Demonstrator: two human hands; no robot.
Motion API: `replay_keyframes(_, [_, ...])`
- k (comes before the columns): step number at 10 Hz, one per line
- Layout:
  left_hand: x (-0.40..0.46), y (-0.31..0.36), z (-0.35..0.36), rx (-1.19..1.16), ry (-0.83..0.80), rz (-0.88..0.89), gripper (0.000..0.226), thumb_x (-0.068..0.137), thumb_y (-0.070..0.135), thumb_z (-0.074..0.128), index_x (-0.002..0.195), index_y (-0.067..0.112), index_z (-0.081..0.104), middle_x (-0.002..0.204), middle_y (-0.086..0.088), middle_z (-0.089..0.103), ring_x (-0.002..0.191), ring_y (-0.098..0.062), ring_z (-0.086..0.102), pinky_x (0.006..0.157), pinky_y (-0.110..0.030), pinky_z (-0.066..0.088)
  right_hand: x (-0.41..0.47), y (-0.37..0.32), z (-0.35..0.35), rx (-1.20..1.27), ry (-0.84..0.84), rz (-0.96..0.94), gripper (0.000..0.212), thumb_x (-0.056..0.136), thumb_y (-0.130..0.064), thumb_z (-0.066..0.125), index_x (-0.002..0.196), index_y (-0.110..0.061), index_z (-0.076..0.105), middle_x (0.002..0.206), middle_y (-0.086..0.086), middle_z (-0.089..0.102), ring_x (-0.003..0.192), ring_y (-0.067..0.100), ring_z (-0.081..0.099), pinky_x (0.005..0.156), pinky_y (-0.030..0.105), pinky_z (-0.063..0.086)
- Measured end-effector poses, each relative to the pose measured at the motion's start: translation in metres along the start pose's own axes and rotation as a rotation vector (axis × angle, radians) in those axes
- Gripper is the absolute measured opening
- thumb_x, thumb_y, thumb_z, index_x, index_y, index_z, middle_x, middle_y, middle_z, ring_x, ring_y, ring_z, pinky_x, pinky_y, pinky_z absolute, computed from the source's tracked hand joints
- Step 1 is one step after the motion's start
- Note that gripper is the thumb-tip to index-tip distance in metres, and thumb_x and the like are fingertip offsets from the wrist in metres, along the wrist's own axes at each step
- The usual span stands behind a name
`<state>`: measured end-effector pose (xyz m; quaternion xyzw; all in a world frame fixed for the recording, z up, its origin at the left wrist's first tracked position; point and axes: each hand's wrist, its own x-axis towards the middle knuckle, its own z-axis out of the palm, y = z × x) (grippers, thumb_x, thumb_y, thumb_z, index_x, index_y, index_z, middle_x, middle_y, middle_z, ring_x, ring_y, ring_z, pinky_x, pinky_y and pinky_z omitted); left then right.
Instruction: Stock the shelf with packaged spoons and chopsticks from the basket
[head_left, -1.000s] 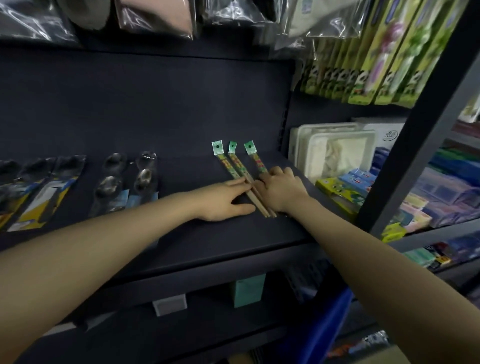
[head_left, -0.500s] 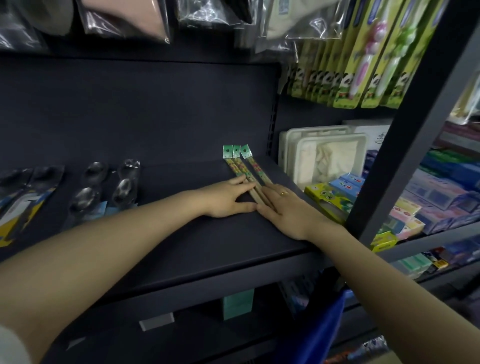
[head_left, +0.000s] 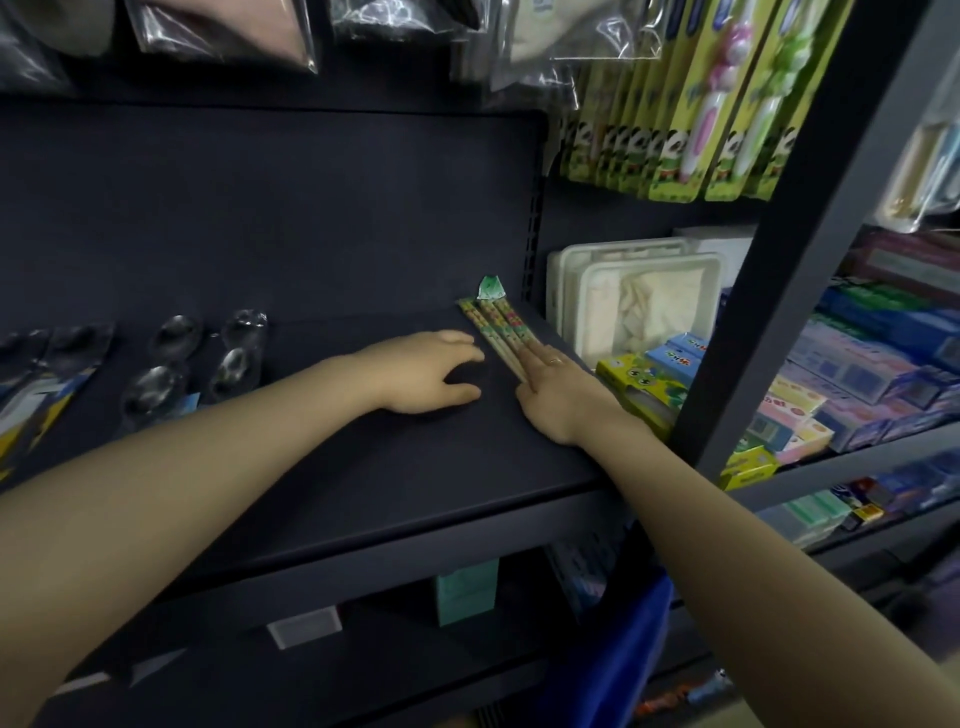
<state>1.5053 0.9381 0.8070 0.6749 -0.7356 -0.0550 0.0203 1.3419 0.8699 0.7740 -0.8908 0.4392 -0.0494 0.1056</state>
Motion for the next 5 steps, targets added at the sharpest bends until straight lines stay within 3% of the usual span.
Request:
replay_keyframes(2, [-0.047,0.001,0.003,0.016,0.091,0.036,0.050,0.089,0.044,0.045,0.135,0.025,0.040,0.150,0.005,0.028,0.134,-0.014,0.034,0.109,-0.034,0.033,-0.001,-0.001,-0.004,-0.090,-0.073,0.011,0.077,0.092,-0.061,0.025,0.151,-0.017,0.004,0.161,-0.001,0.001,0.148,0.017,0.002,0.120,0.036,0.009])
replay_keyframes(3, [-0.065,0.000,0.002,0.021,0.173,0.032,0.046,0.089,0.042,0.046,0.131,0.024,0.044,0.144,0.007,0.038,0.129,-0.015,0.040,0.105,-0.037,0.038,-0.009,-0.006,-0.009,-0.103,0.012,-0.012,0.074,0.092,-0.061,0.026,0.150,-0.017,0.011,0.160,0.000,0.008,0.147,0.019,0.010,0.119,0.039,0.012])
replay_keyframes(4, [-0.087,-0.004,-0.001,-0.041,0.300,-0.010,0.039,0.088,0.037,0.049,0.124,0.023,0.052,0.127,0.004,0.054,0.113,-0.016,0.053,0.096,-0.038,0.045,-0.025,-0.022,-0.012,-0.058,0.270,-0.089,0.055,0.096,-0.045,0.034,0.137,-0.010,0.039,0.147,0.012,0.039,0.134,0.029,0.037,0.107,0.040,0.031])
replay_keyframes(5, [-0.113,-0.008,-0.005,-0.148,0.549,-0.069,0.033,0.085,0.033,0.050,0.115,0.020,0.058,0.102,0.002,0.065,0.085,-0.018,0.060,0.081,-0.038,0.051,-0.042,-0.047,-0.007,-0.097,0.433,-0.235,0.036,0.095,-0.034,0.040,0.108,-0.008,0.060,0.113,0.014,0.063,0.106,0.034,0.055,0.085,0.039,0.043])
